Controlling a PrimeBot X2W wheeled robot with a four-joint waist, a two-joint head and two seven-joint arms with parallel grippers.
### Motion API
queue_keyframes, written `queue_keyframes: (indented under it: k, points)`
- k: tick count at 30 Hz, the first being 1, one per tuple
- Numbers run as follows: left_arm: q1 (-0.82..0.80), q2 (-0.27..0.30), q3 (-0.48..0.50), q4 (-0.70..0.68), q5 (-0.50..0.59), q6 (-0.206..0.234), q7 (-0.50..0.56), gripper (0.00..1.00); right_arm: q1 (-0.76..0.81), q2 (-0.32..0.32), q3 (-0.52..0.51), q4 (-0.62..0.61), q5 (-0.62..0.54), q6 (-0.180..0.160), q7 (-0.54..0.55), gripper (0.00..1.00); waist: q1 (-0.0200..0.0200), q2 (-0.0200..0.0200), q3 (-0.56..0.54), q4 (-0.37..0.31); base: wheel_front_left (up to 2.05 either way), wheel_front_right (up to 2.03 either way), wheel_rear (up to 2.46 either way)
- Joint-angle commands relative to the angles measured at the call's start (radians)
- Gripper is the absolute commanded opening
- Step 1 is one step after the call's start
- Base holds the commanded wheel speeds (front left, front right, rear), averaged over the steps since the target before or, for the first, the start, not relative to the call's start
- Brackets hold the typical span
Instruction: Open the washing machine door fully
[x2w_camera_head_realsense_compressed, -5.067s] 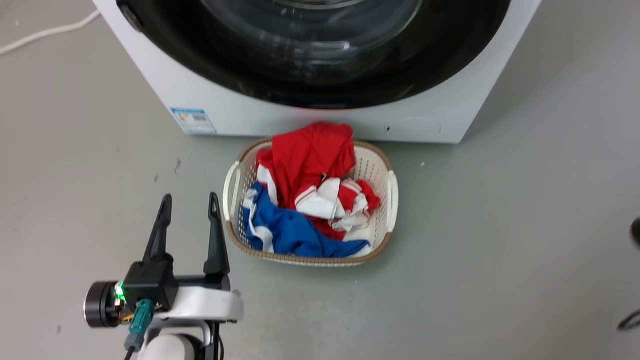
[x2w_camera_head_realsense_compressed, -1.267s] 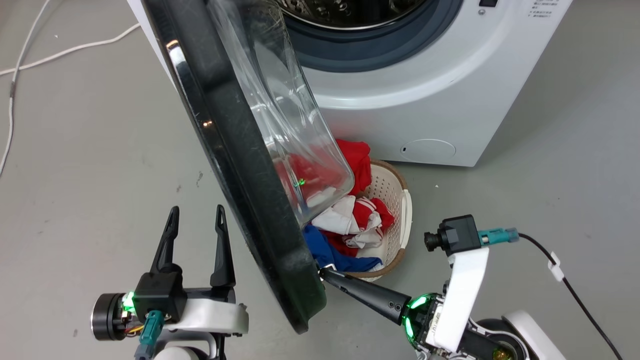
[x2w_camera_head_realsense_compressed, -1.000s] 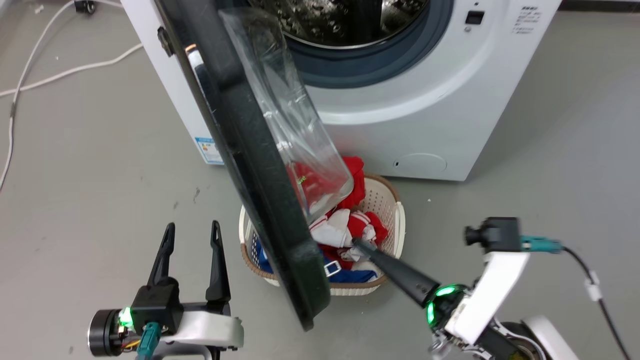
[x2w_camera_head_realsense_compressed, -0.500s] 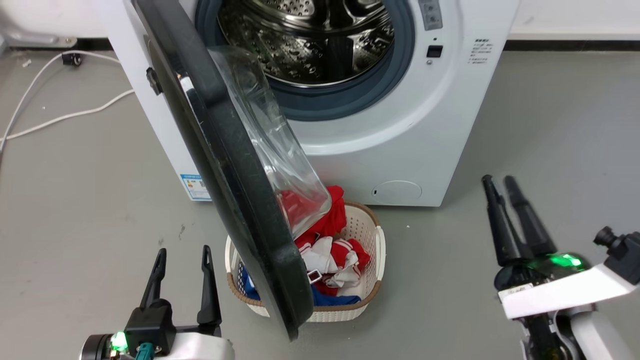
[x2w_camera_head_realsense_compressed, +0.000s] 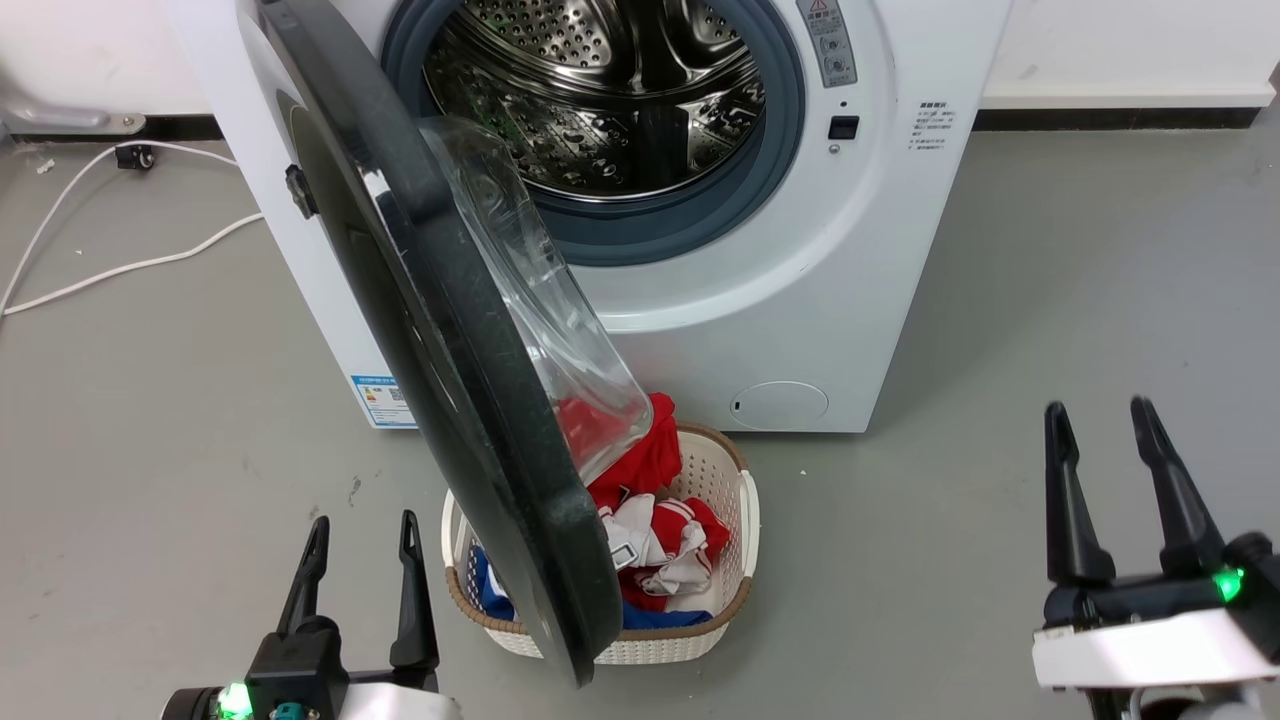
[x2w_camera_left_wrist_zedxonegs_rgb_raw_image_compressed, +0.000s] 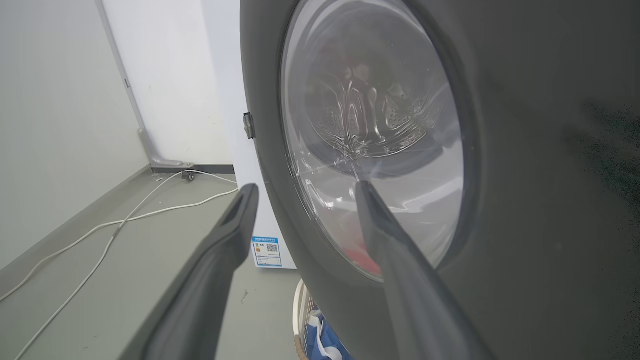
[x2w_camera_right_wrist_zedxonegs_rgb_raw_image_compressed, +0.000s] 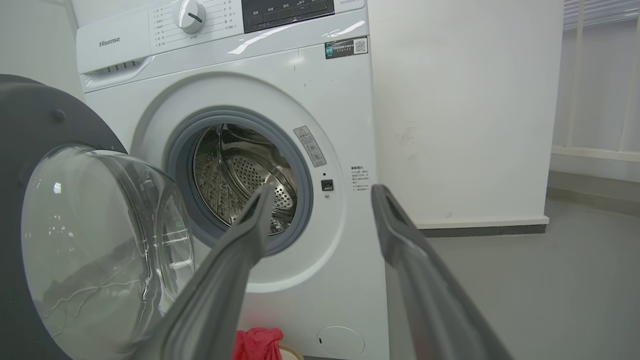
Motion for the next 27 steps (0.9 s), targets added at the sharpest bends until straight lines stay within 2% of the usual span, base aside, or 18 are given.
queue_keyframes:
  k: [1,8,16,27]
  points:
    - [0.008,0.0,0.001,0.0,0.004,-0.002,-0.003,1.0,0.022,0.01,-0.008,-0.003,-0.007,0.002,-0.002,1.0,0.0,-0.0001,-0.002,0.002,0.0,0.0,0.0]
    - [0.012,0.0,-0.002,0.004,0.001,-0.003,-0.003,1.0,0.106,0.03,-0.031,0.008,-0.059,0.002,-0.002,1.0,0.0,-0.0001,-0.015,0.01,0.0,0.0,0.0]
    - [0.017,0.0,0.0,0.006,-0.005,-0.001,-0.003,1.0,0.175,0.031,-0.036,0.028,-0.025,0.002,-0.002,1.0,0.0,-0.0001,-0.023,0.014,0.0,0.0,0.0]
    - [0.025,0.0,0.013,0.002,-0.023,0.004,-0.003,1.0,0.191,0.031,-0.026,0.034,-0.032,0.002,-0.002,1.0,0.0,-0.0001,-0.026,0.012,0.0,0.0,0.0]
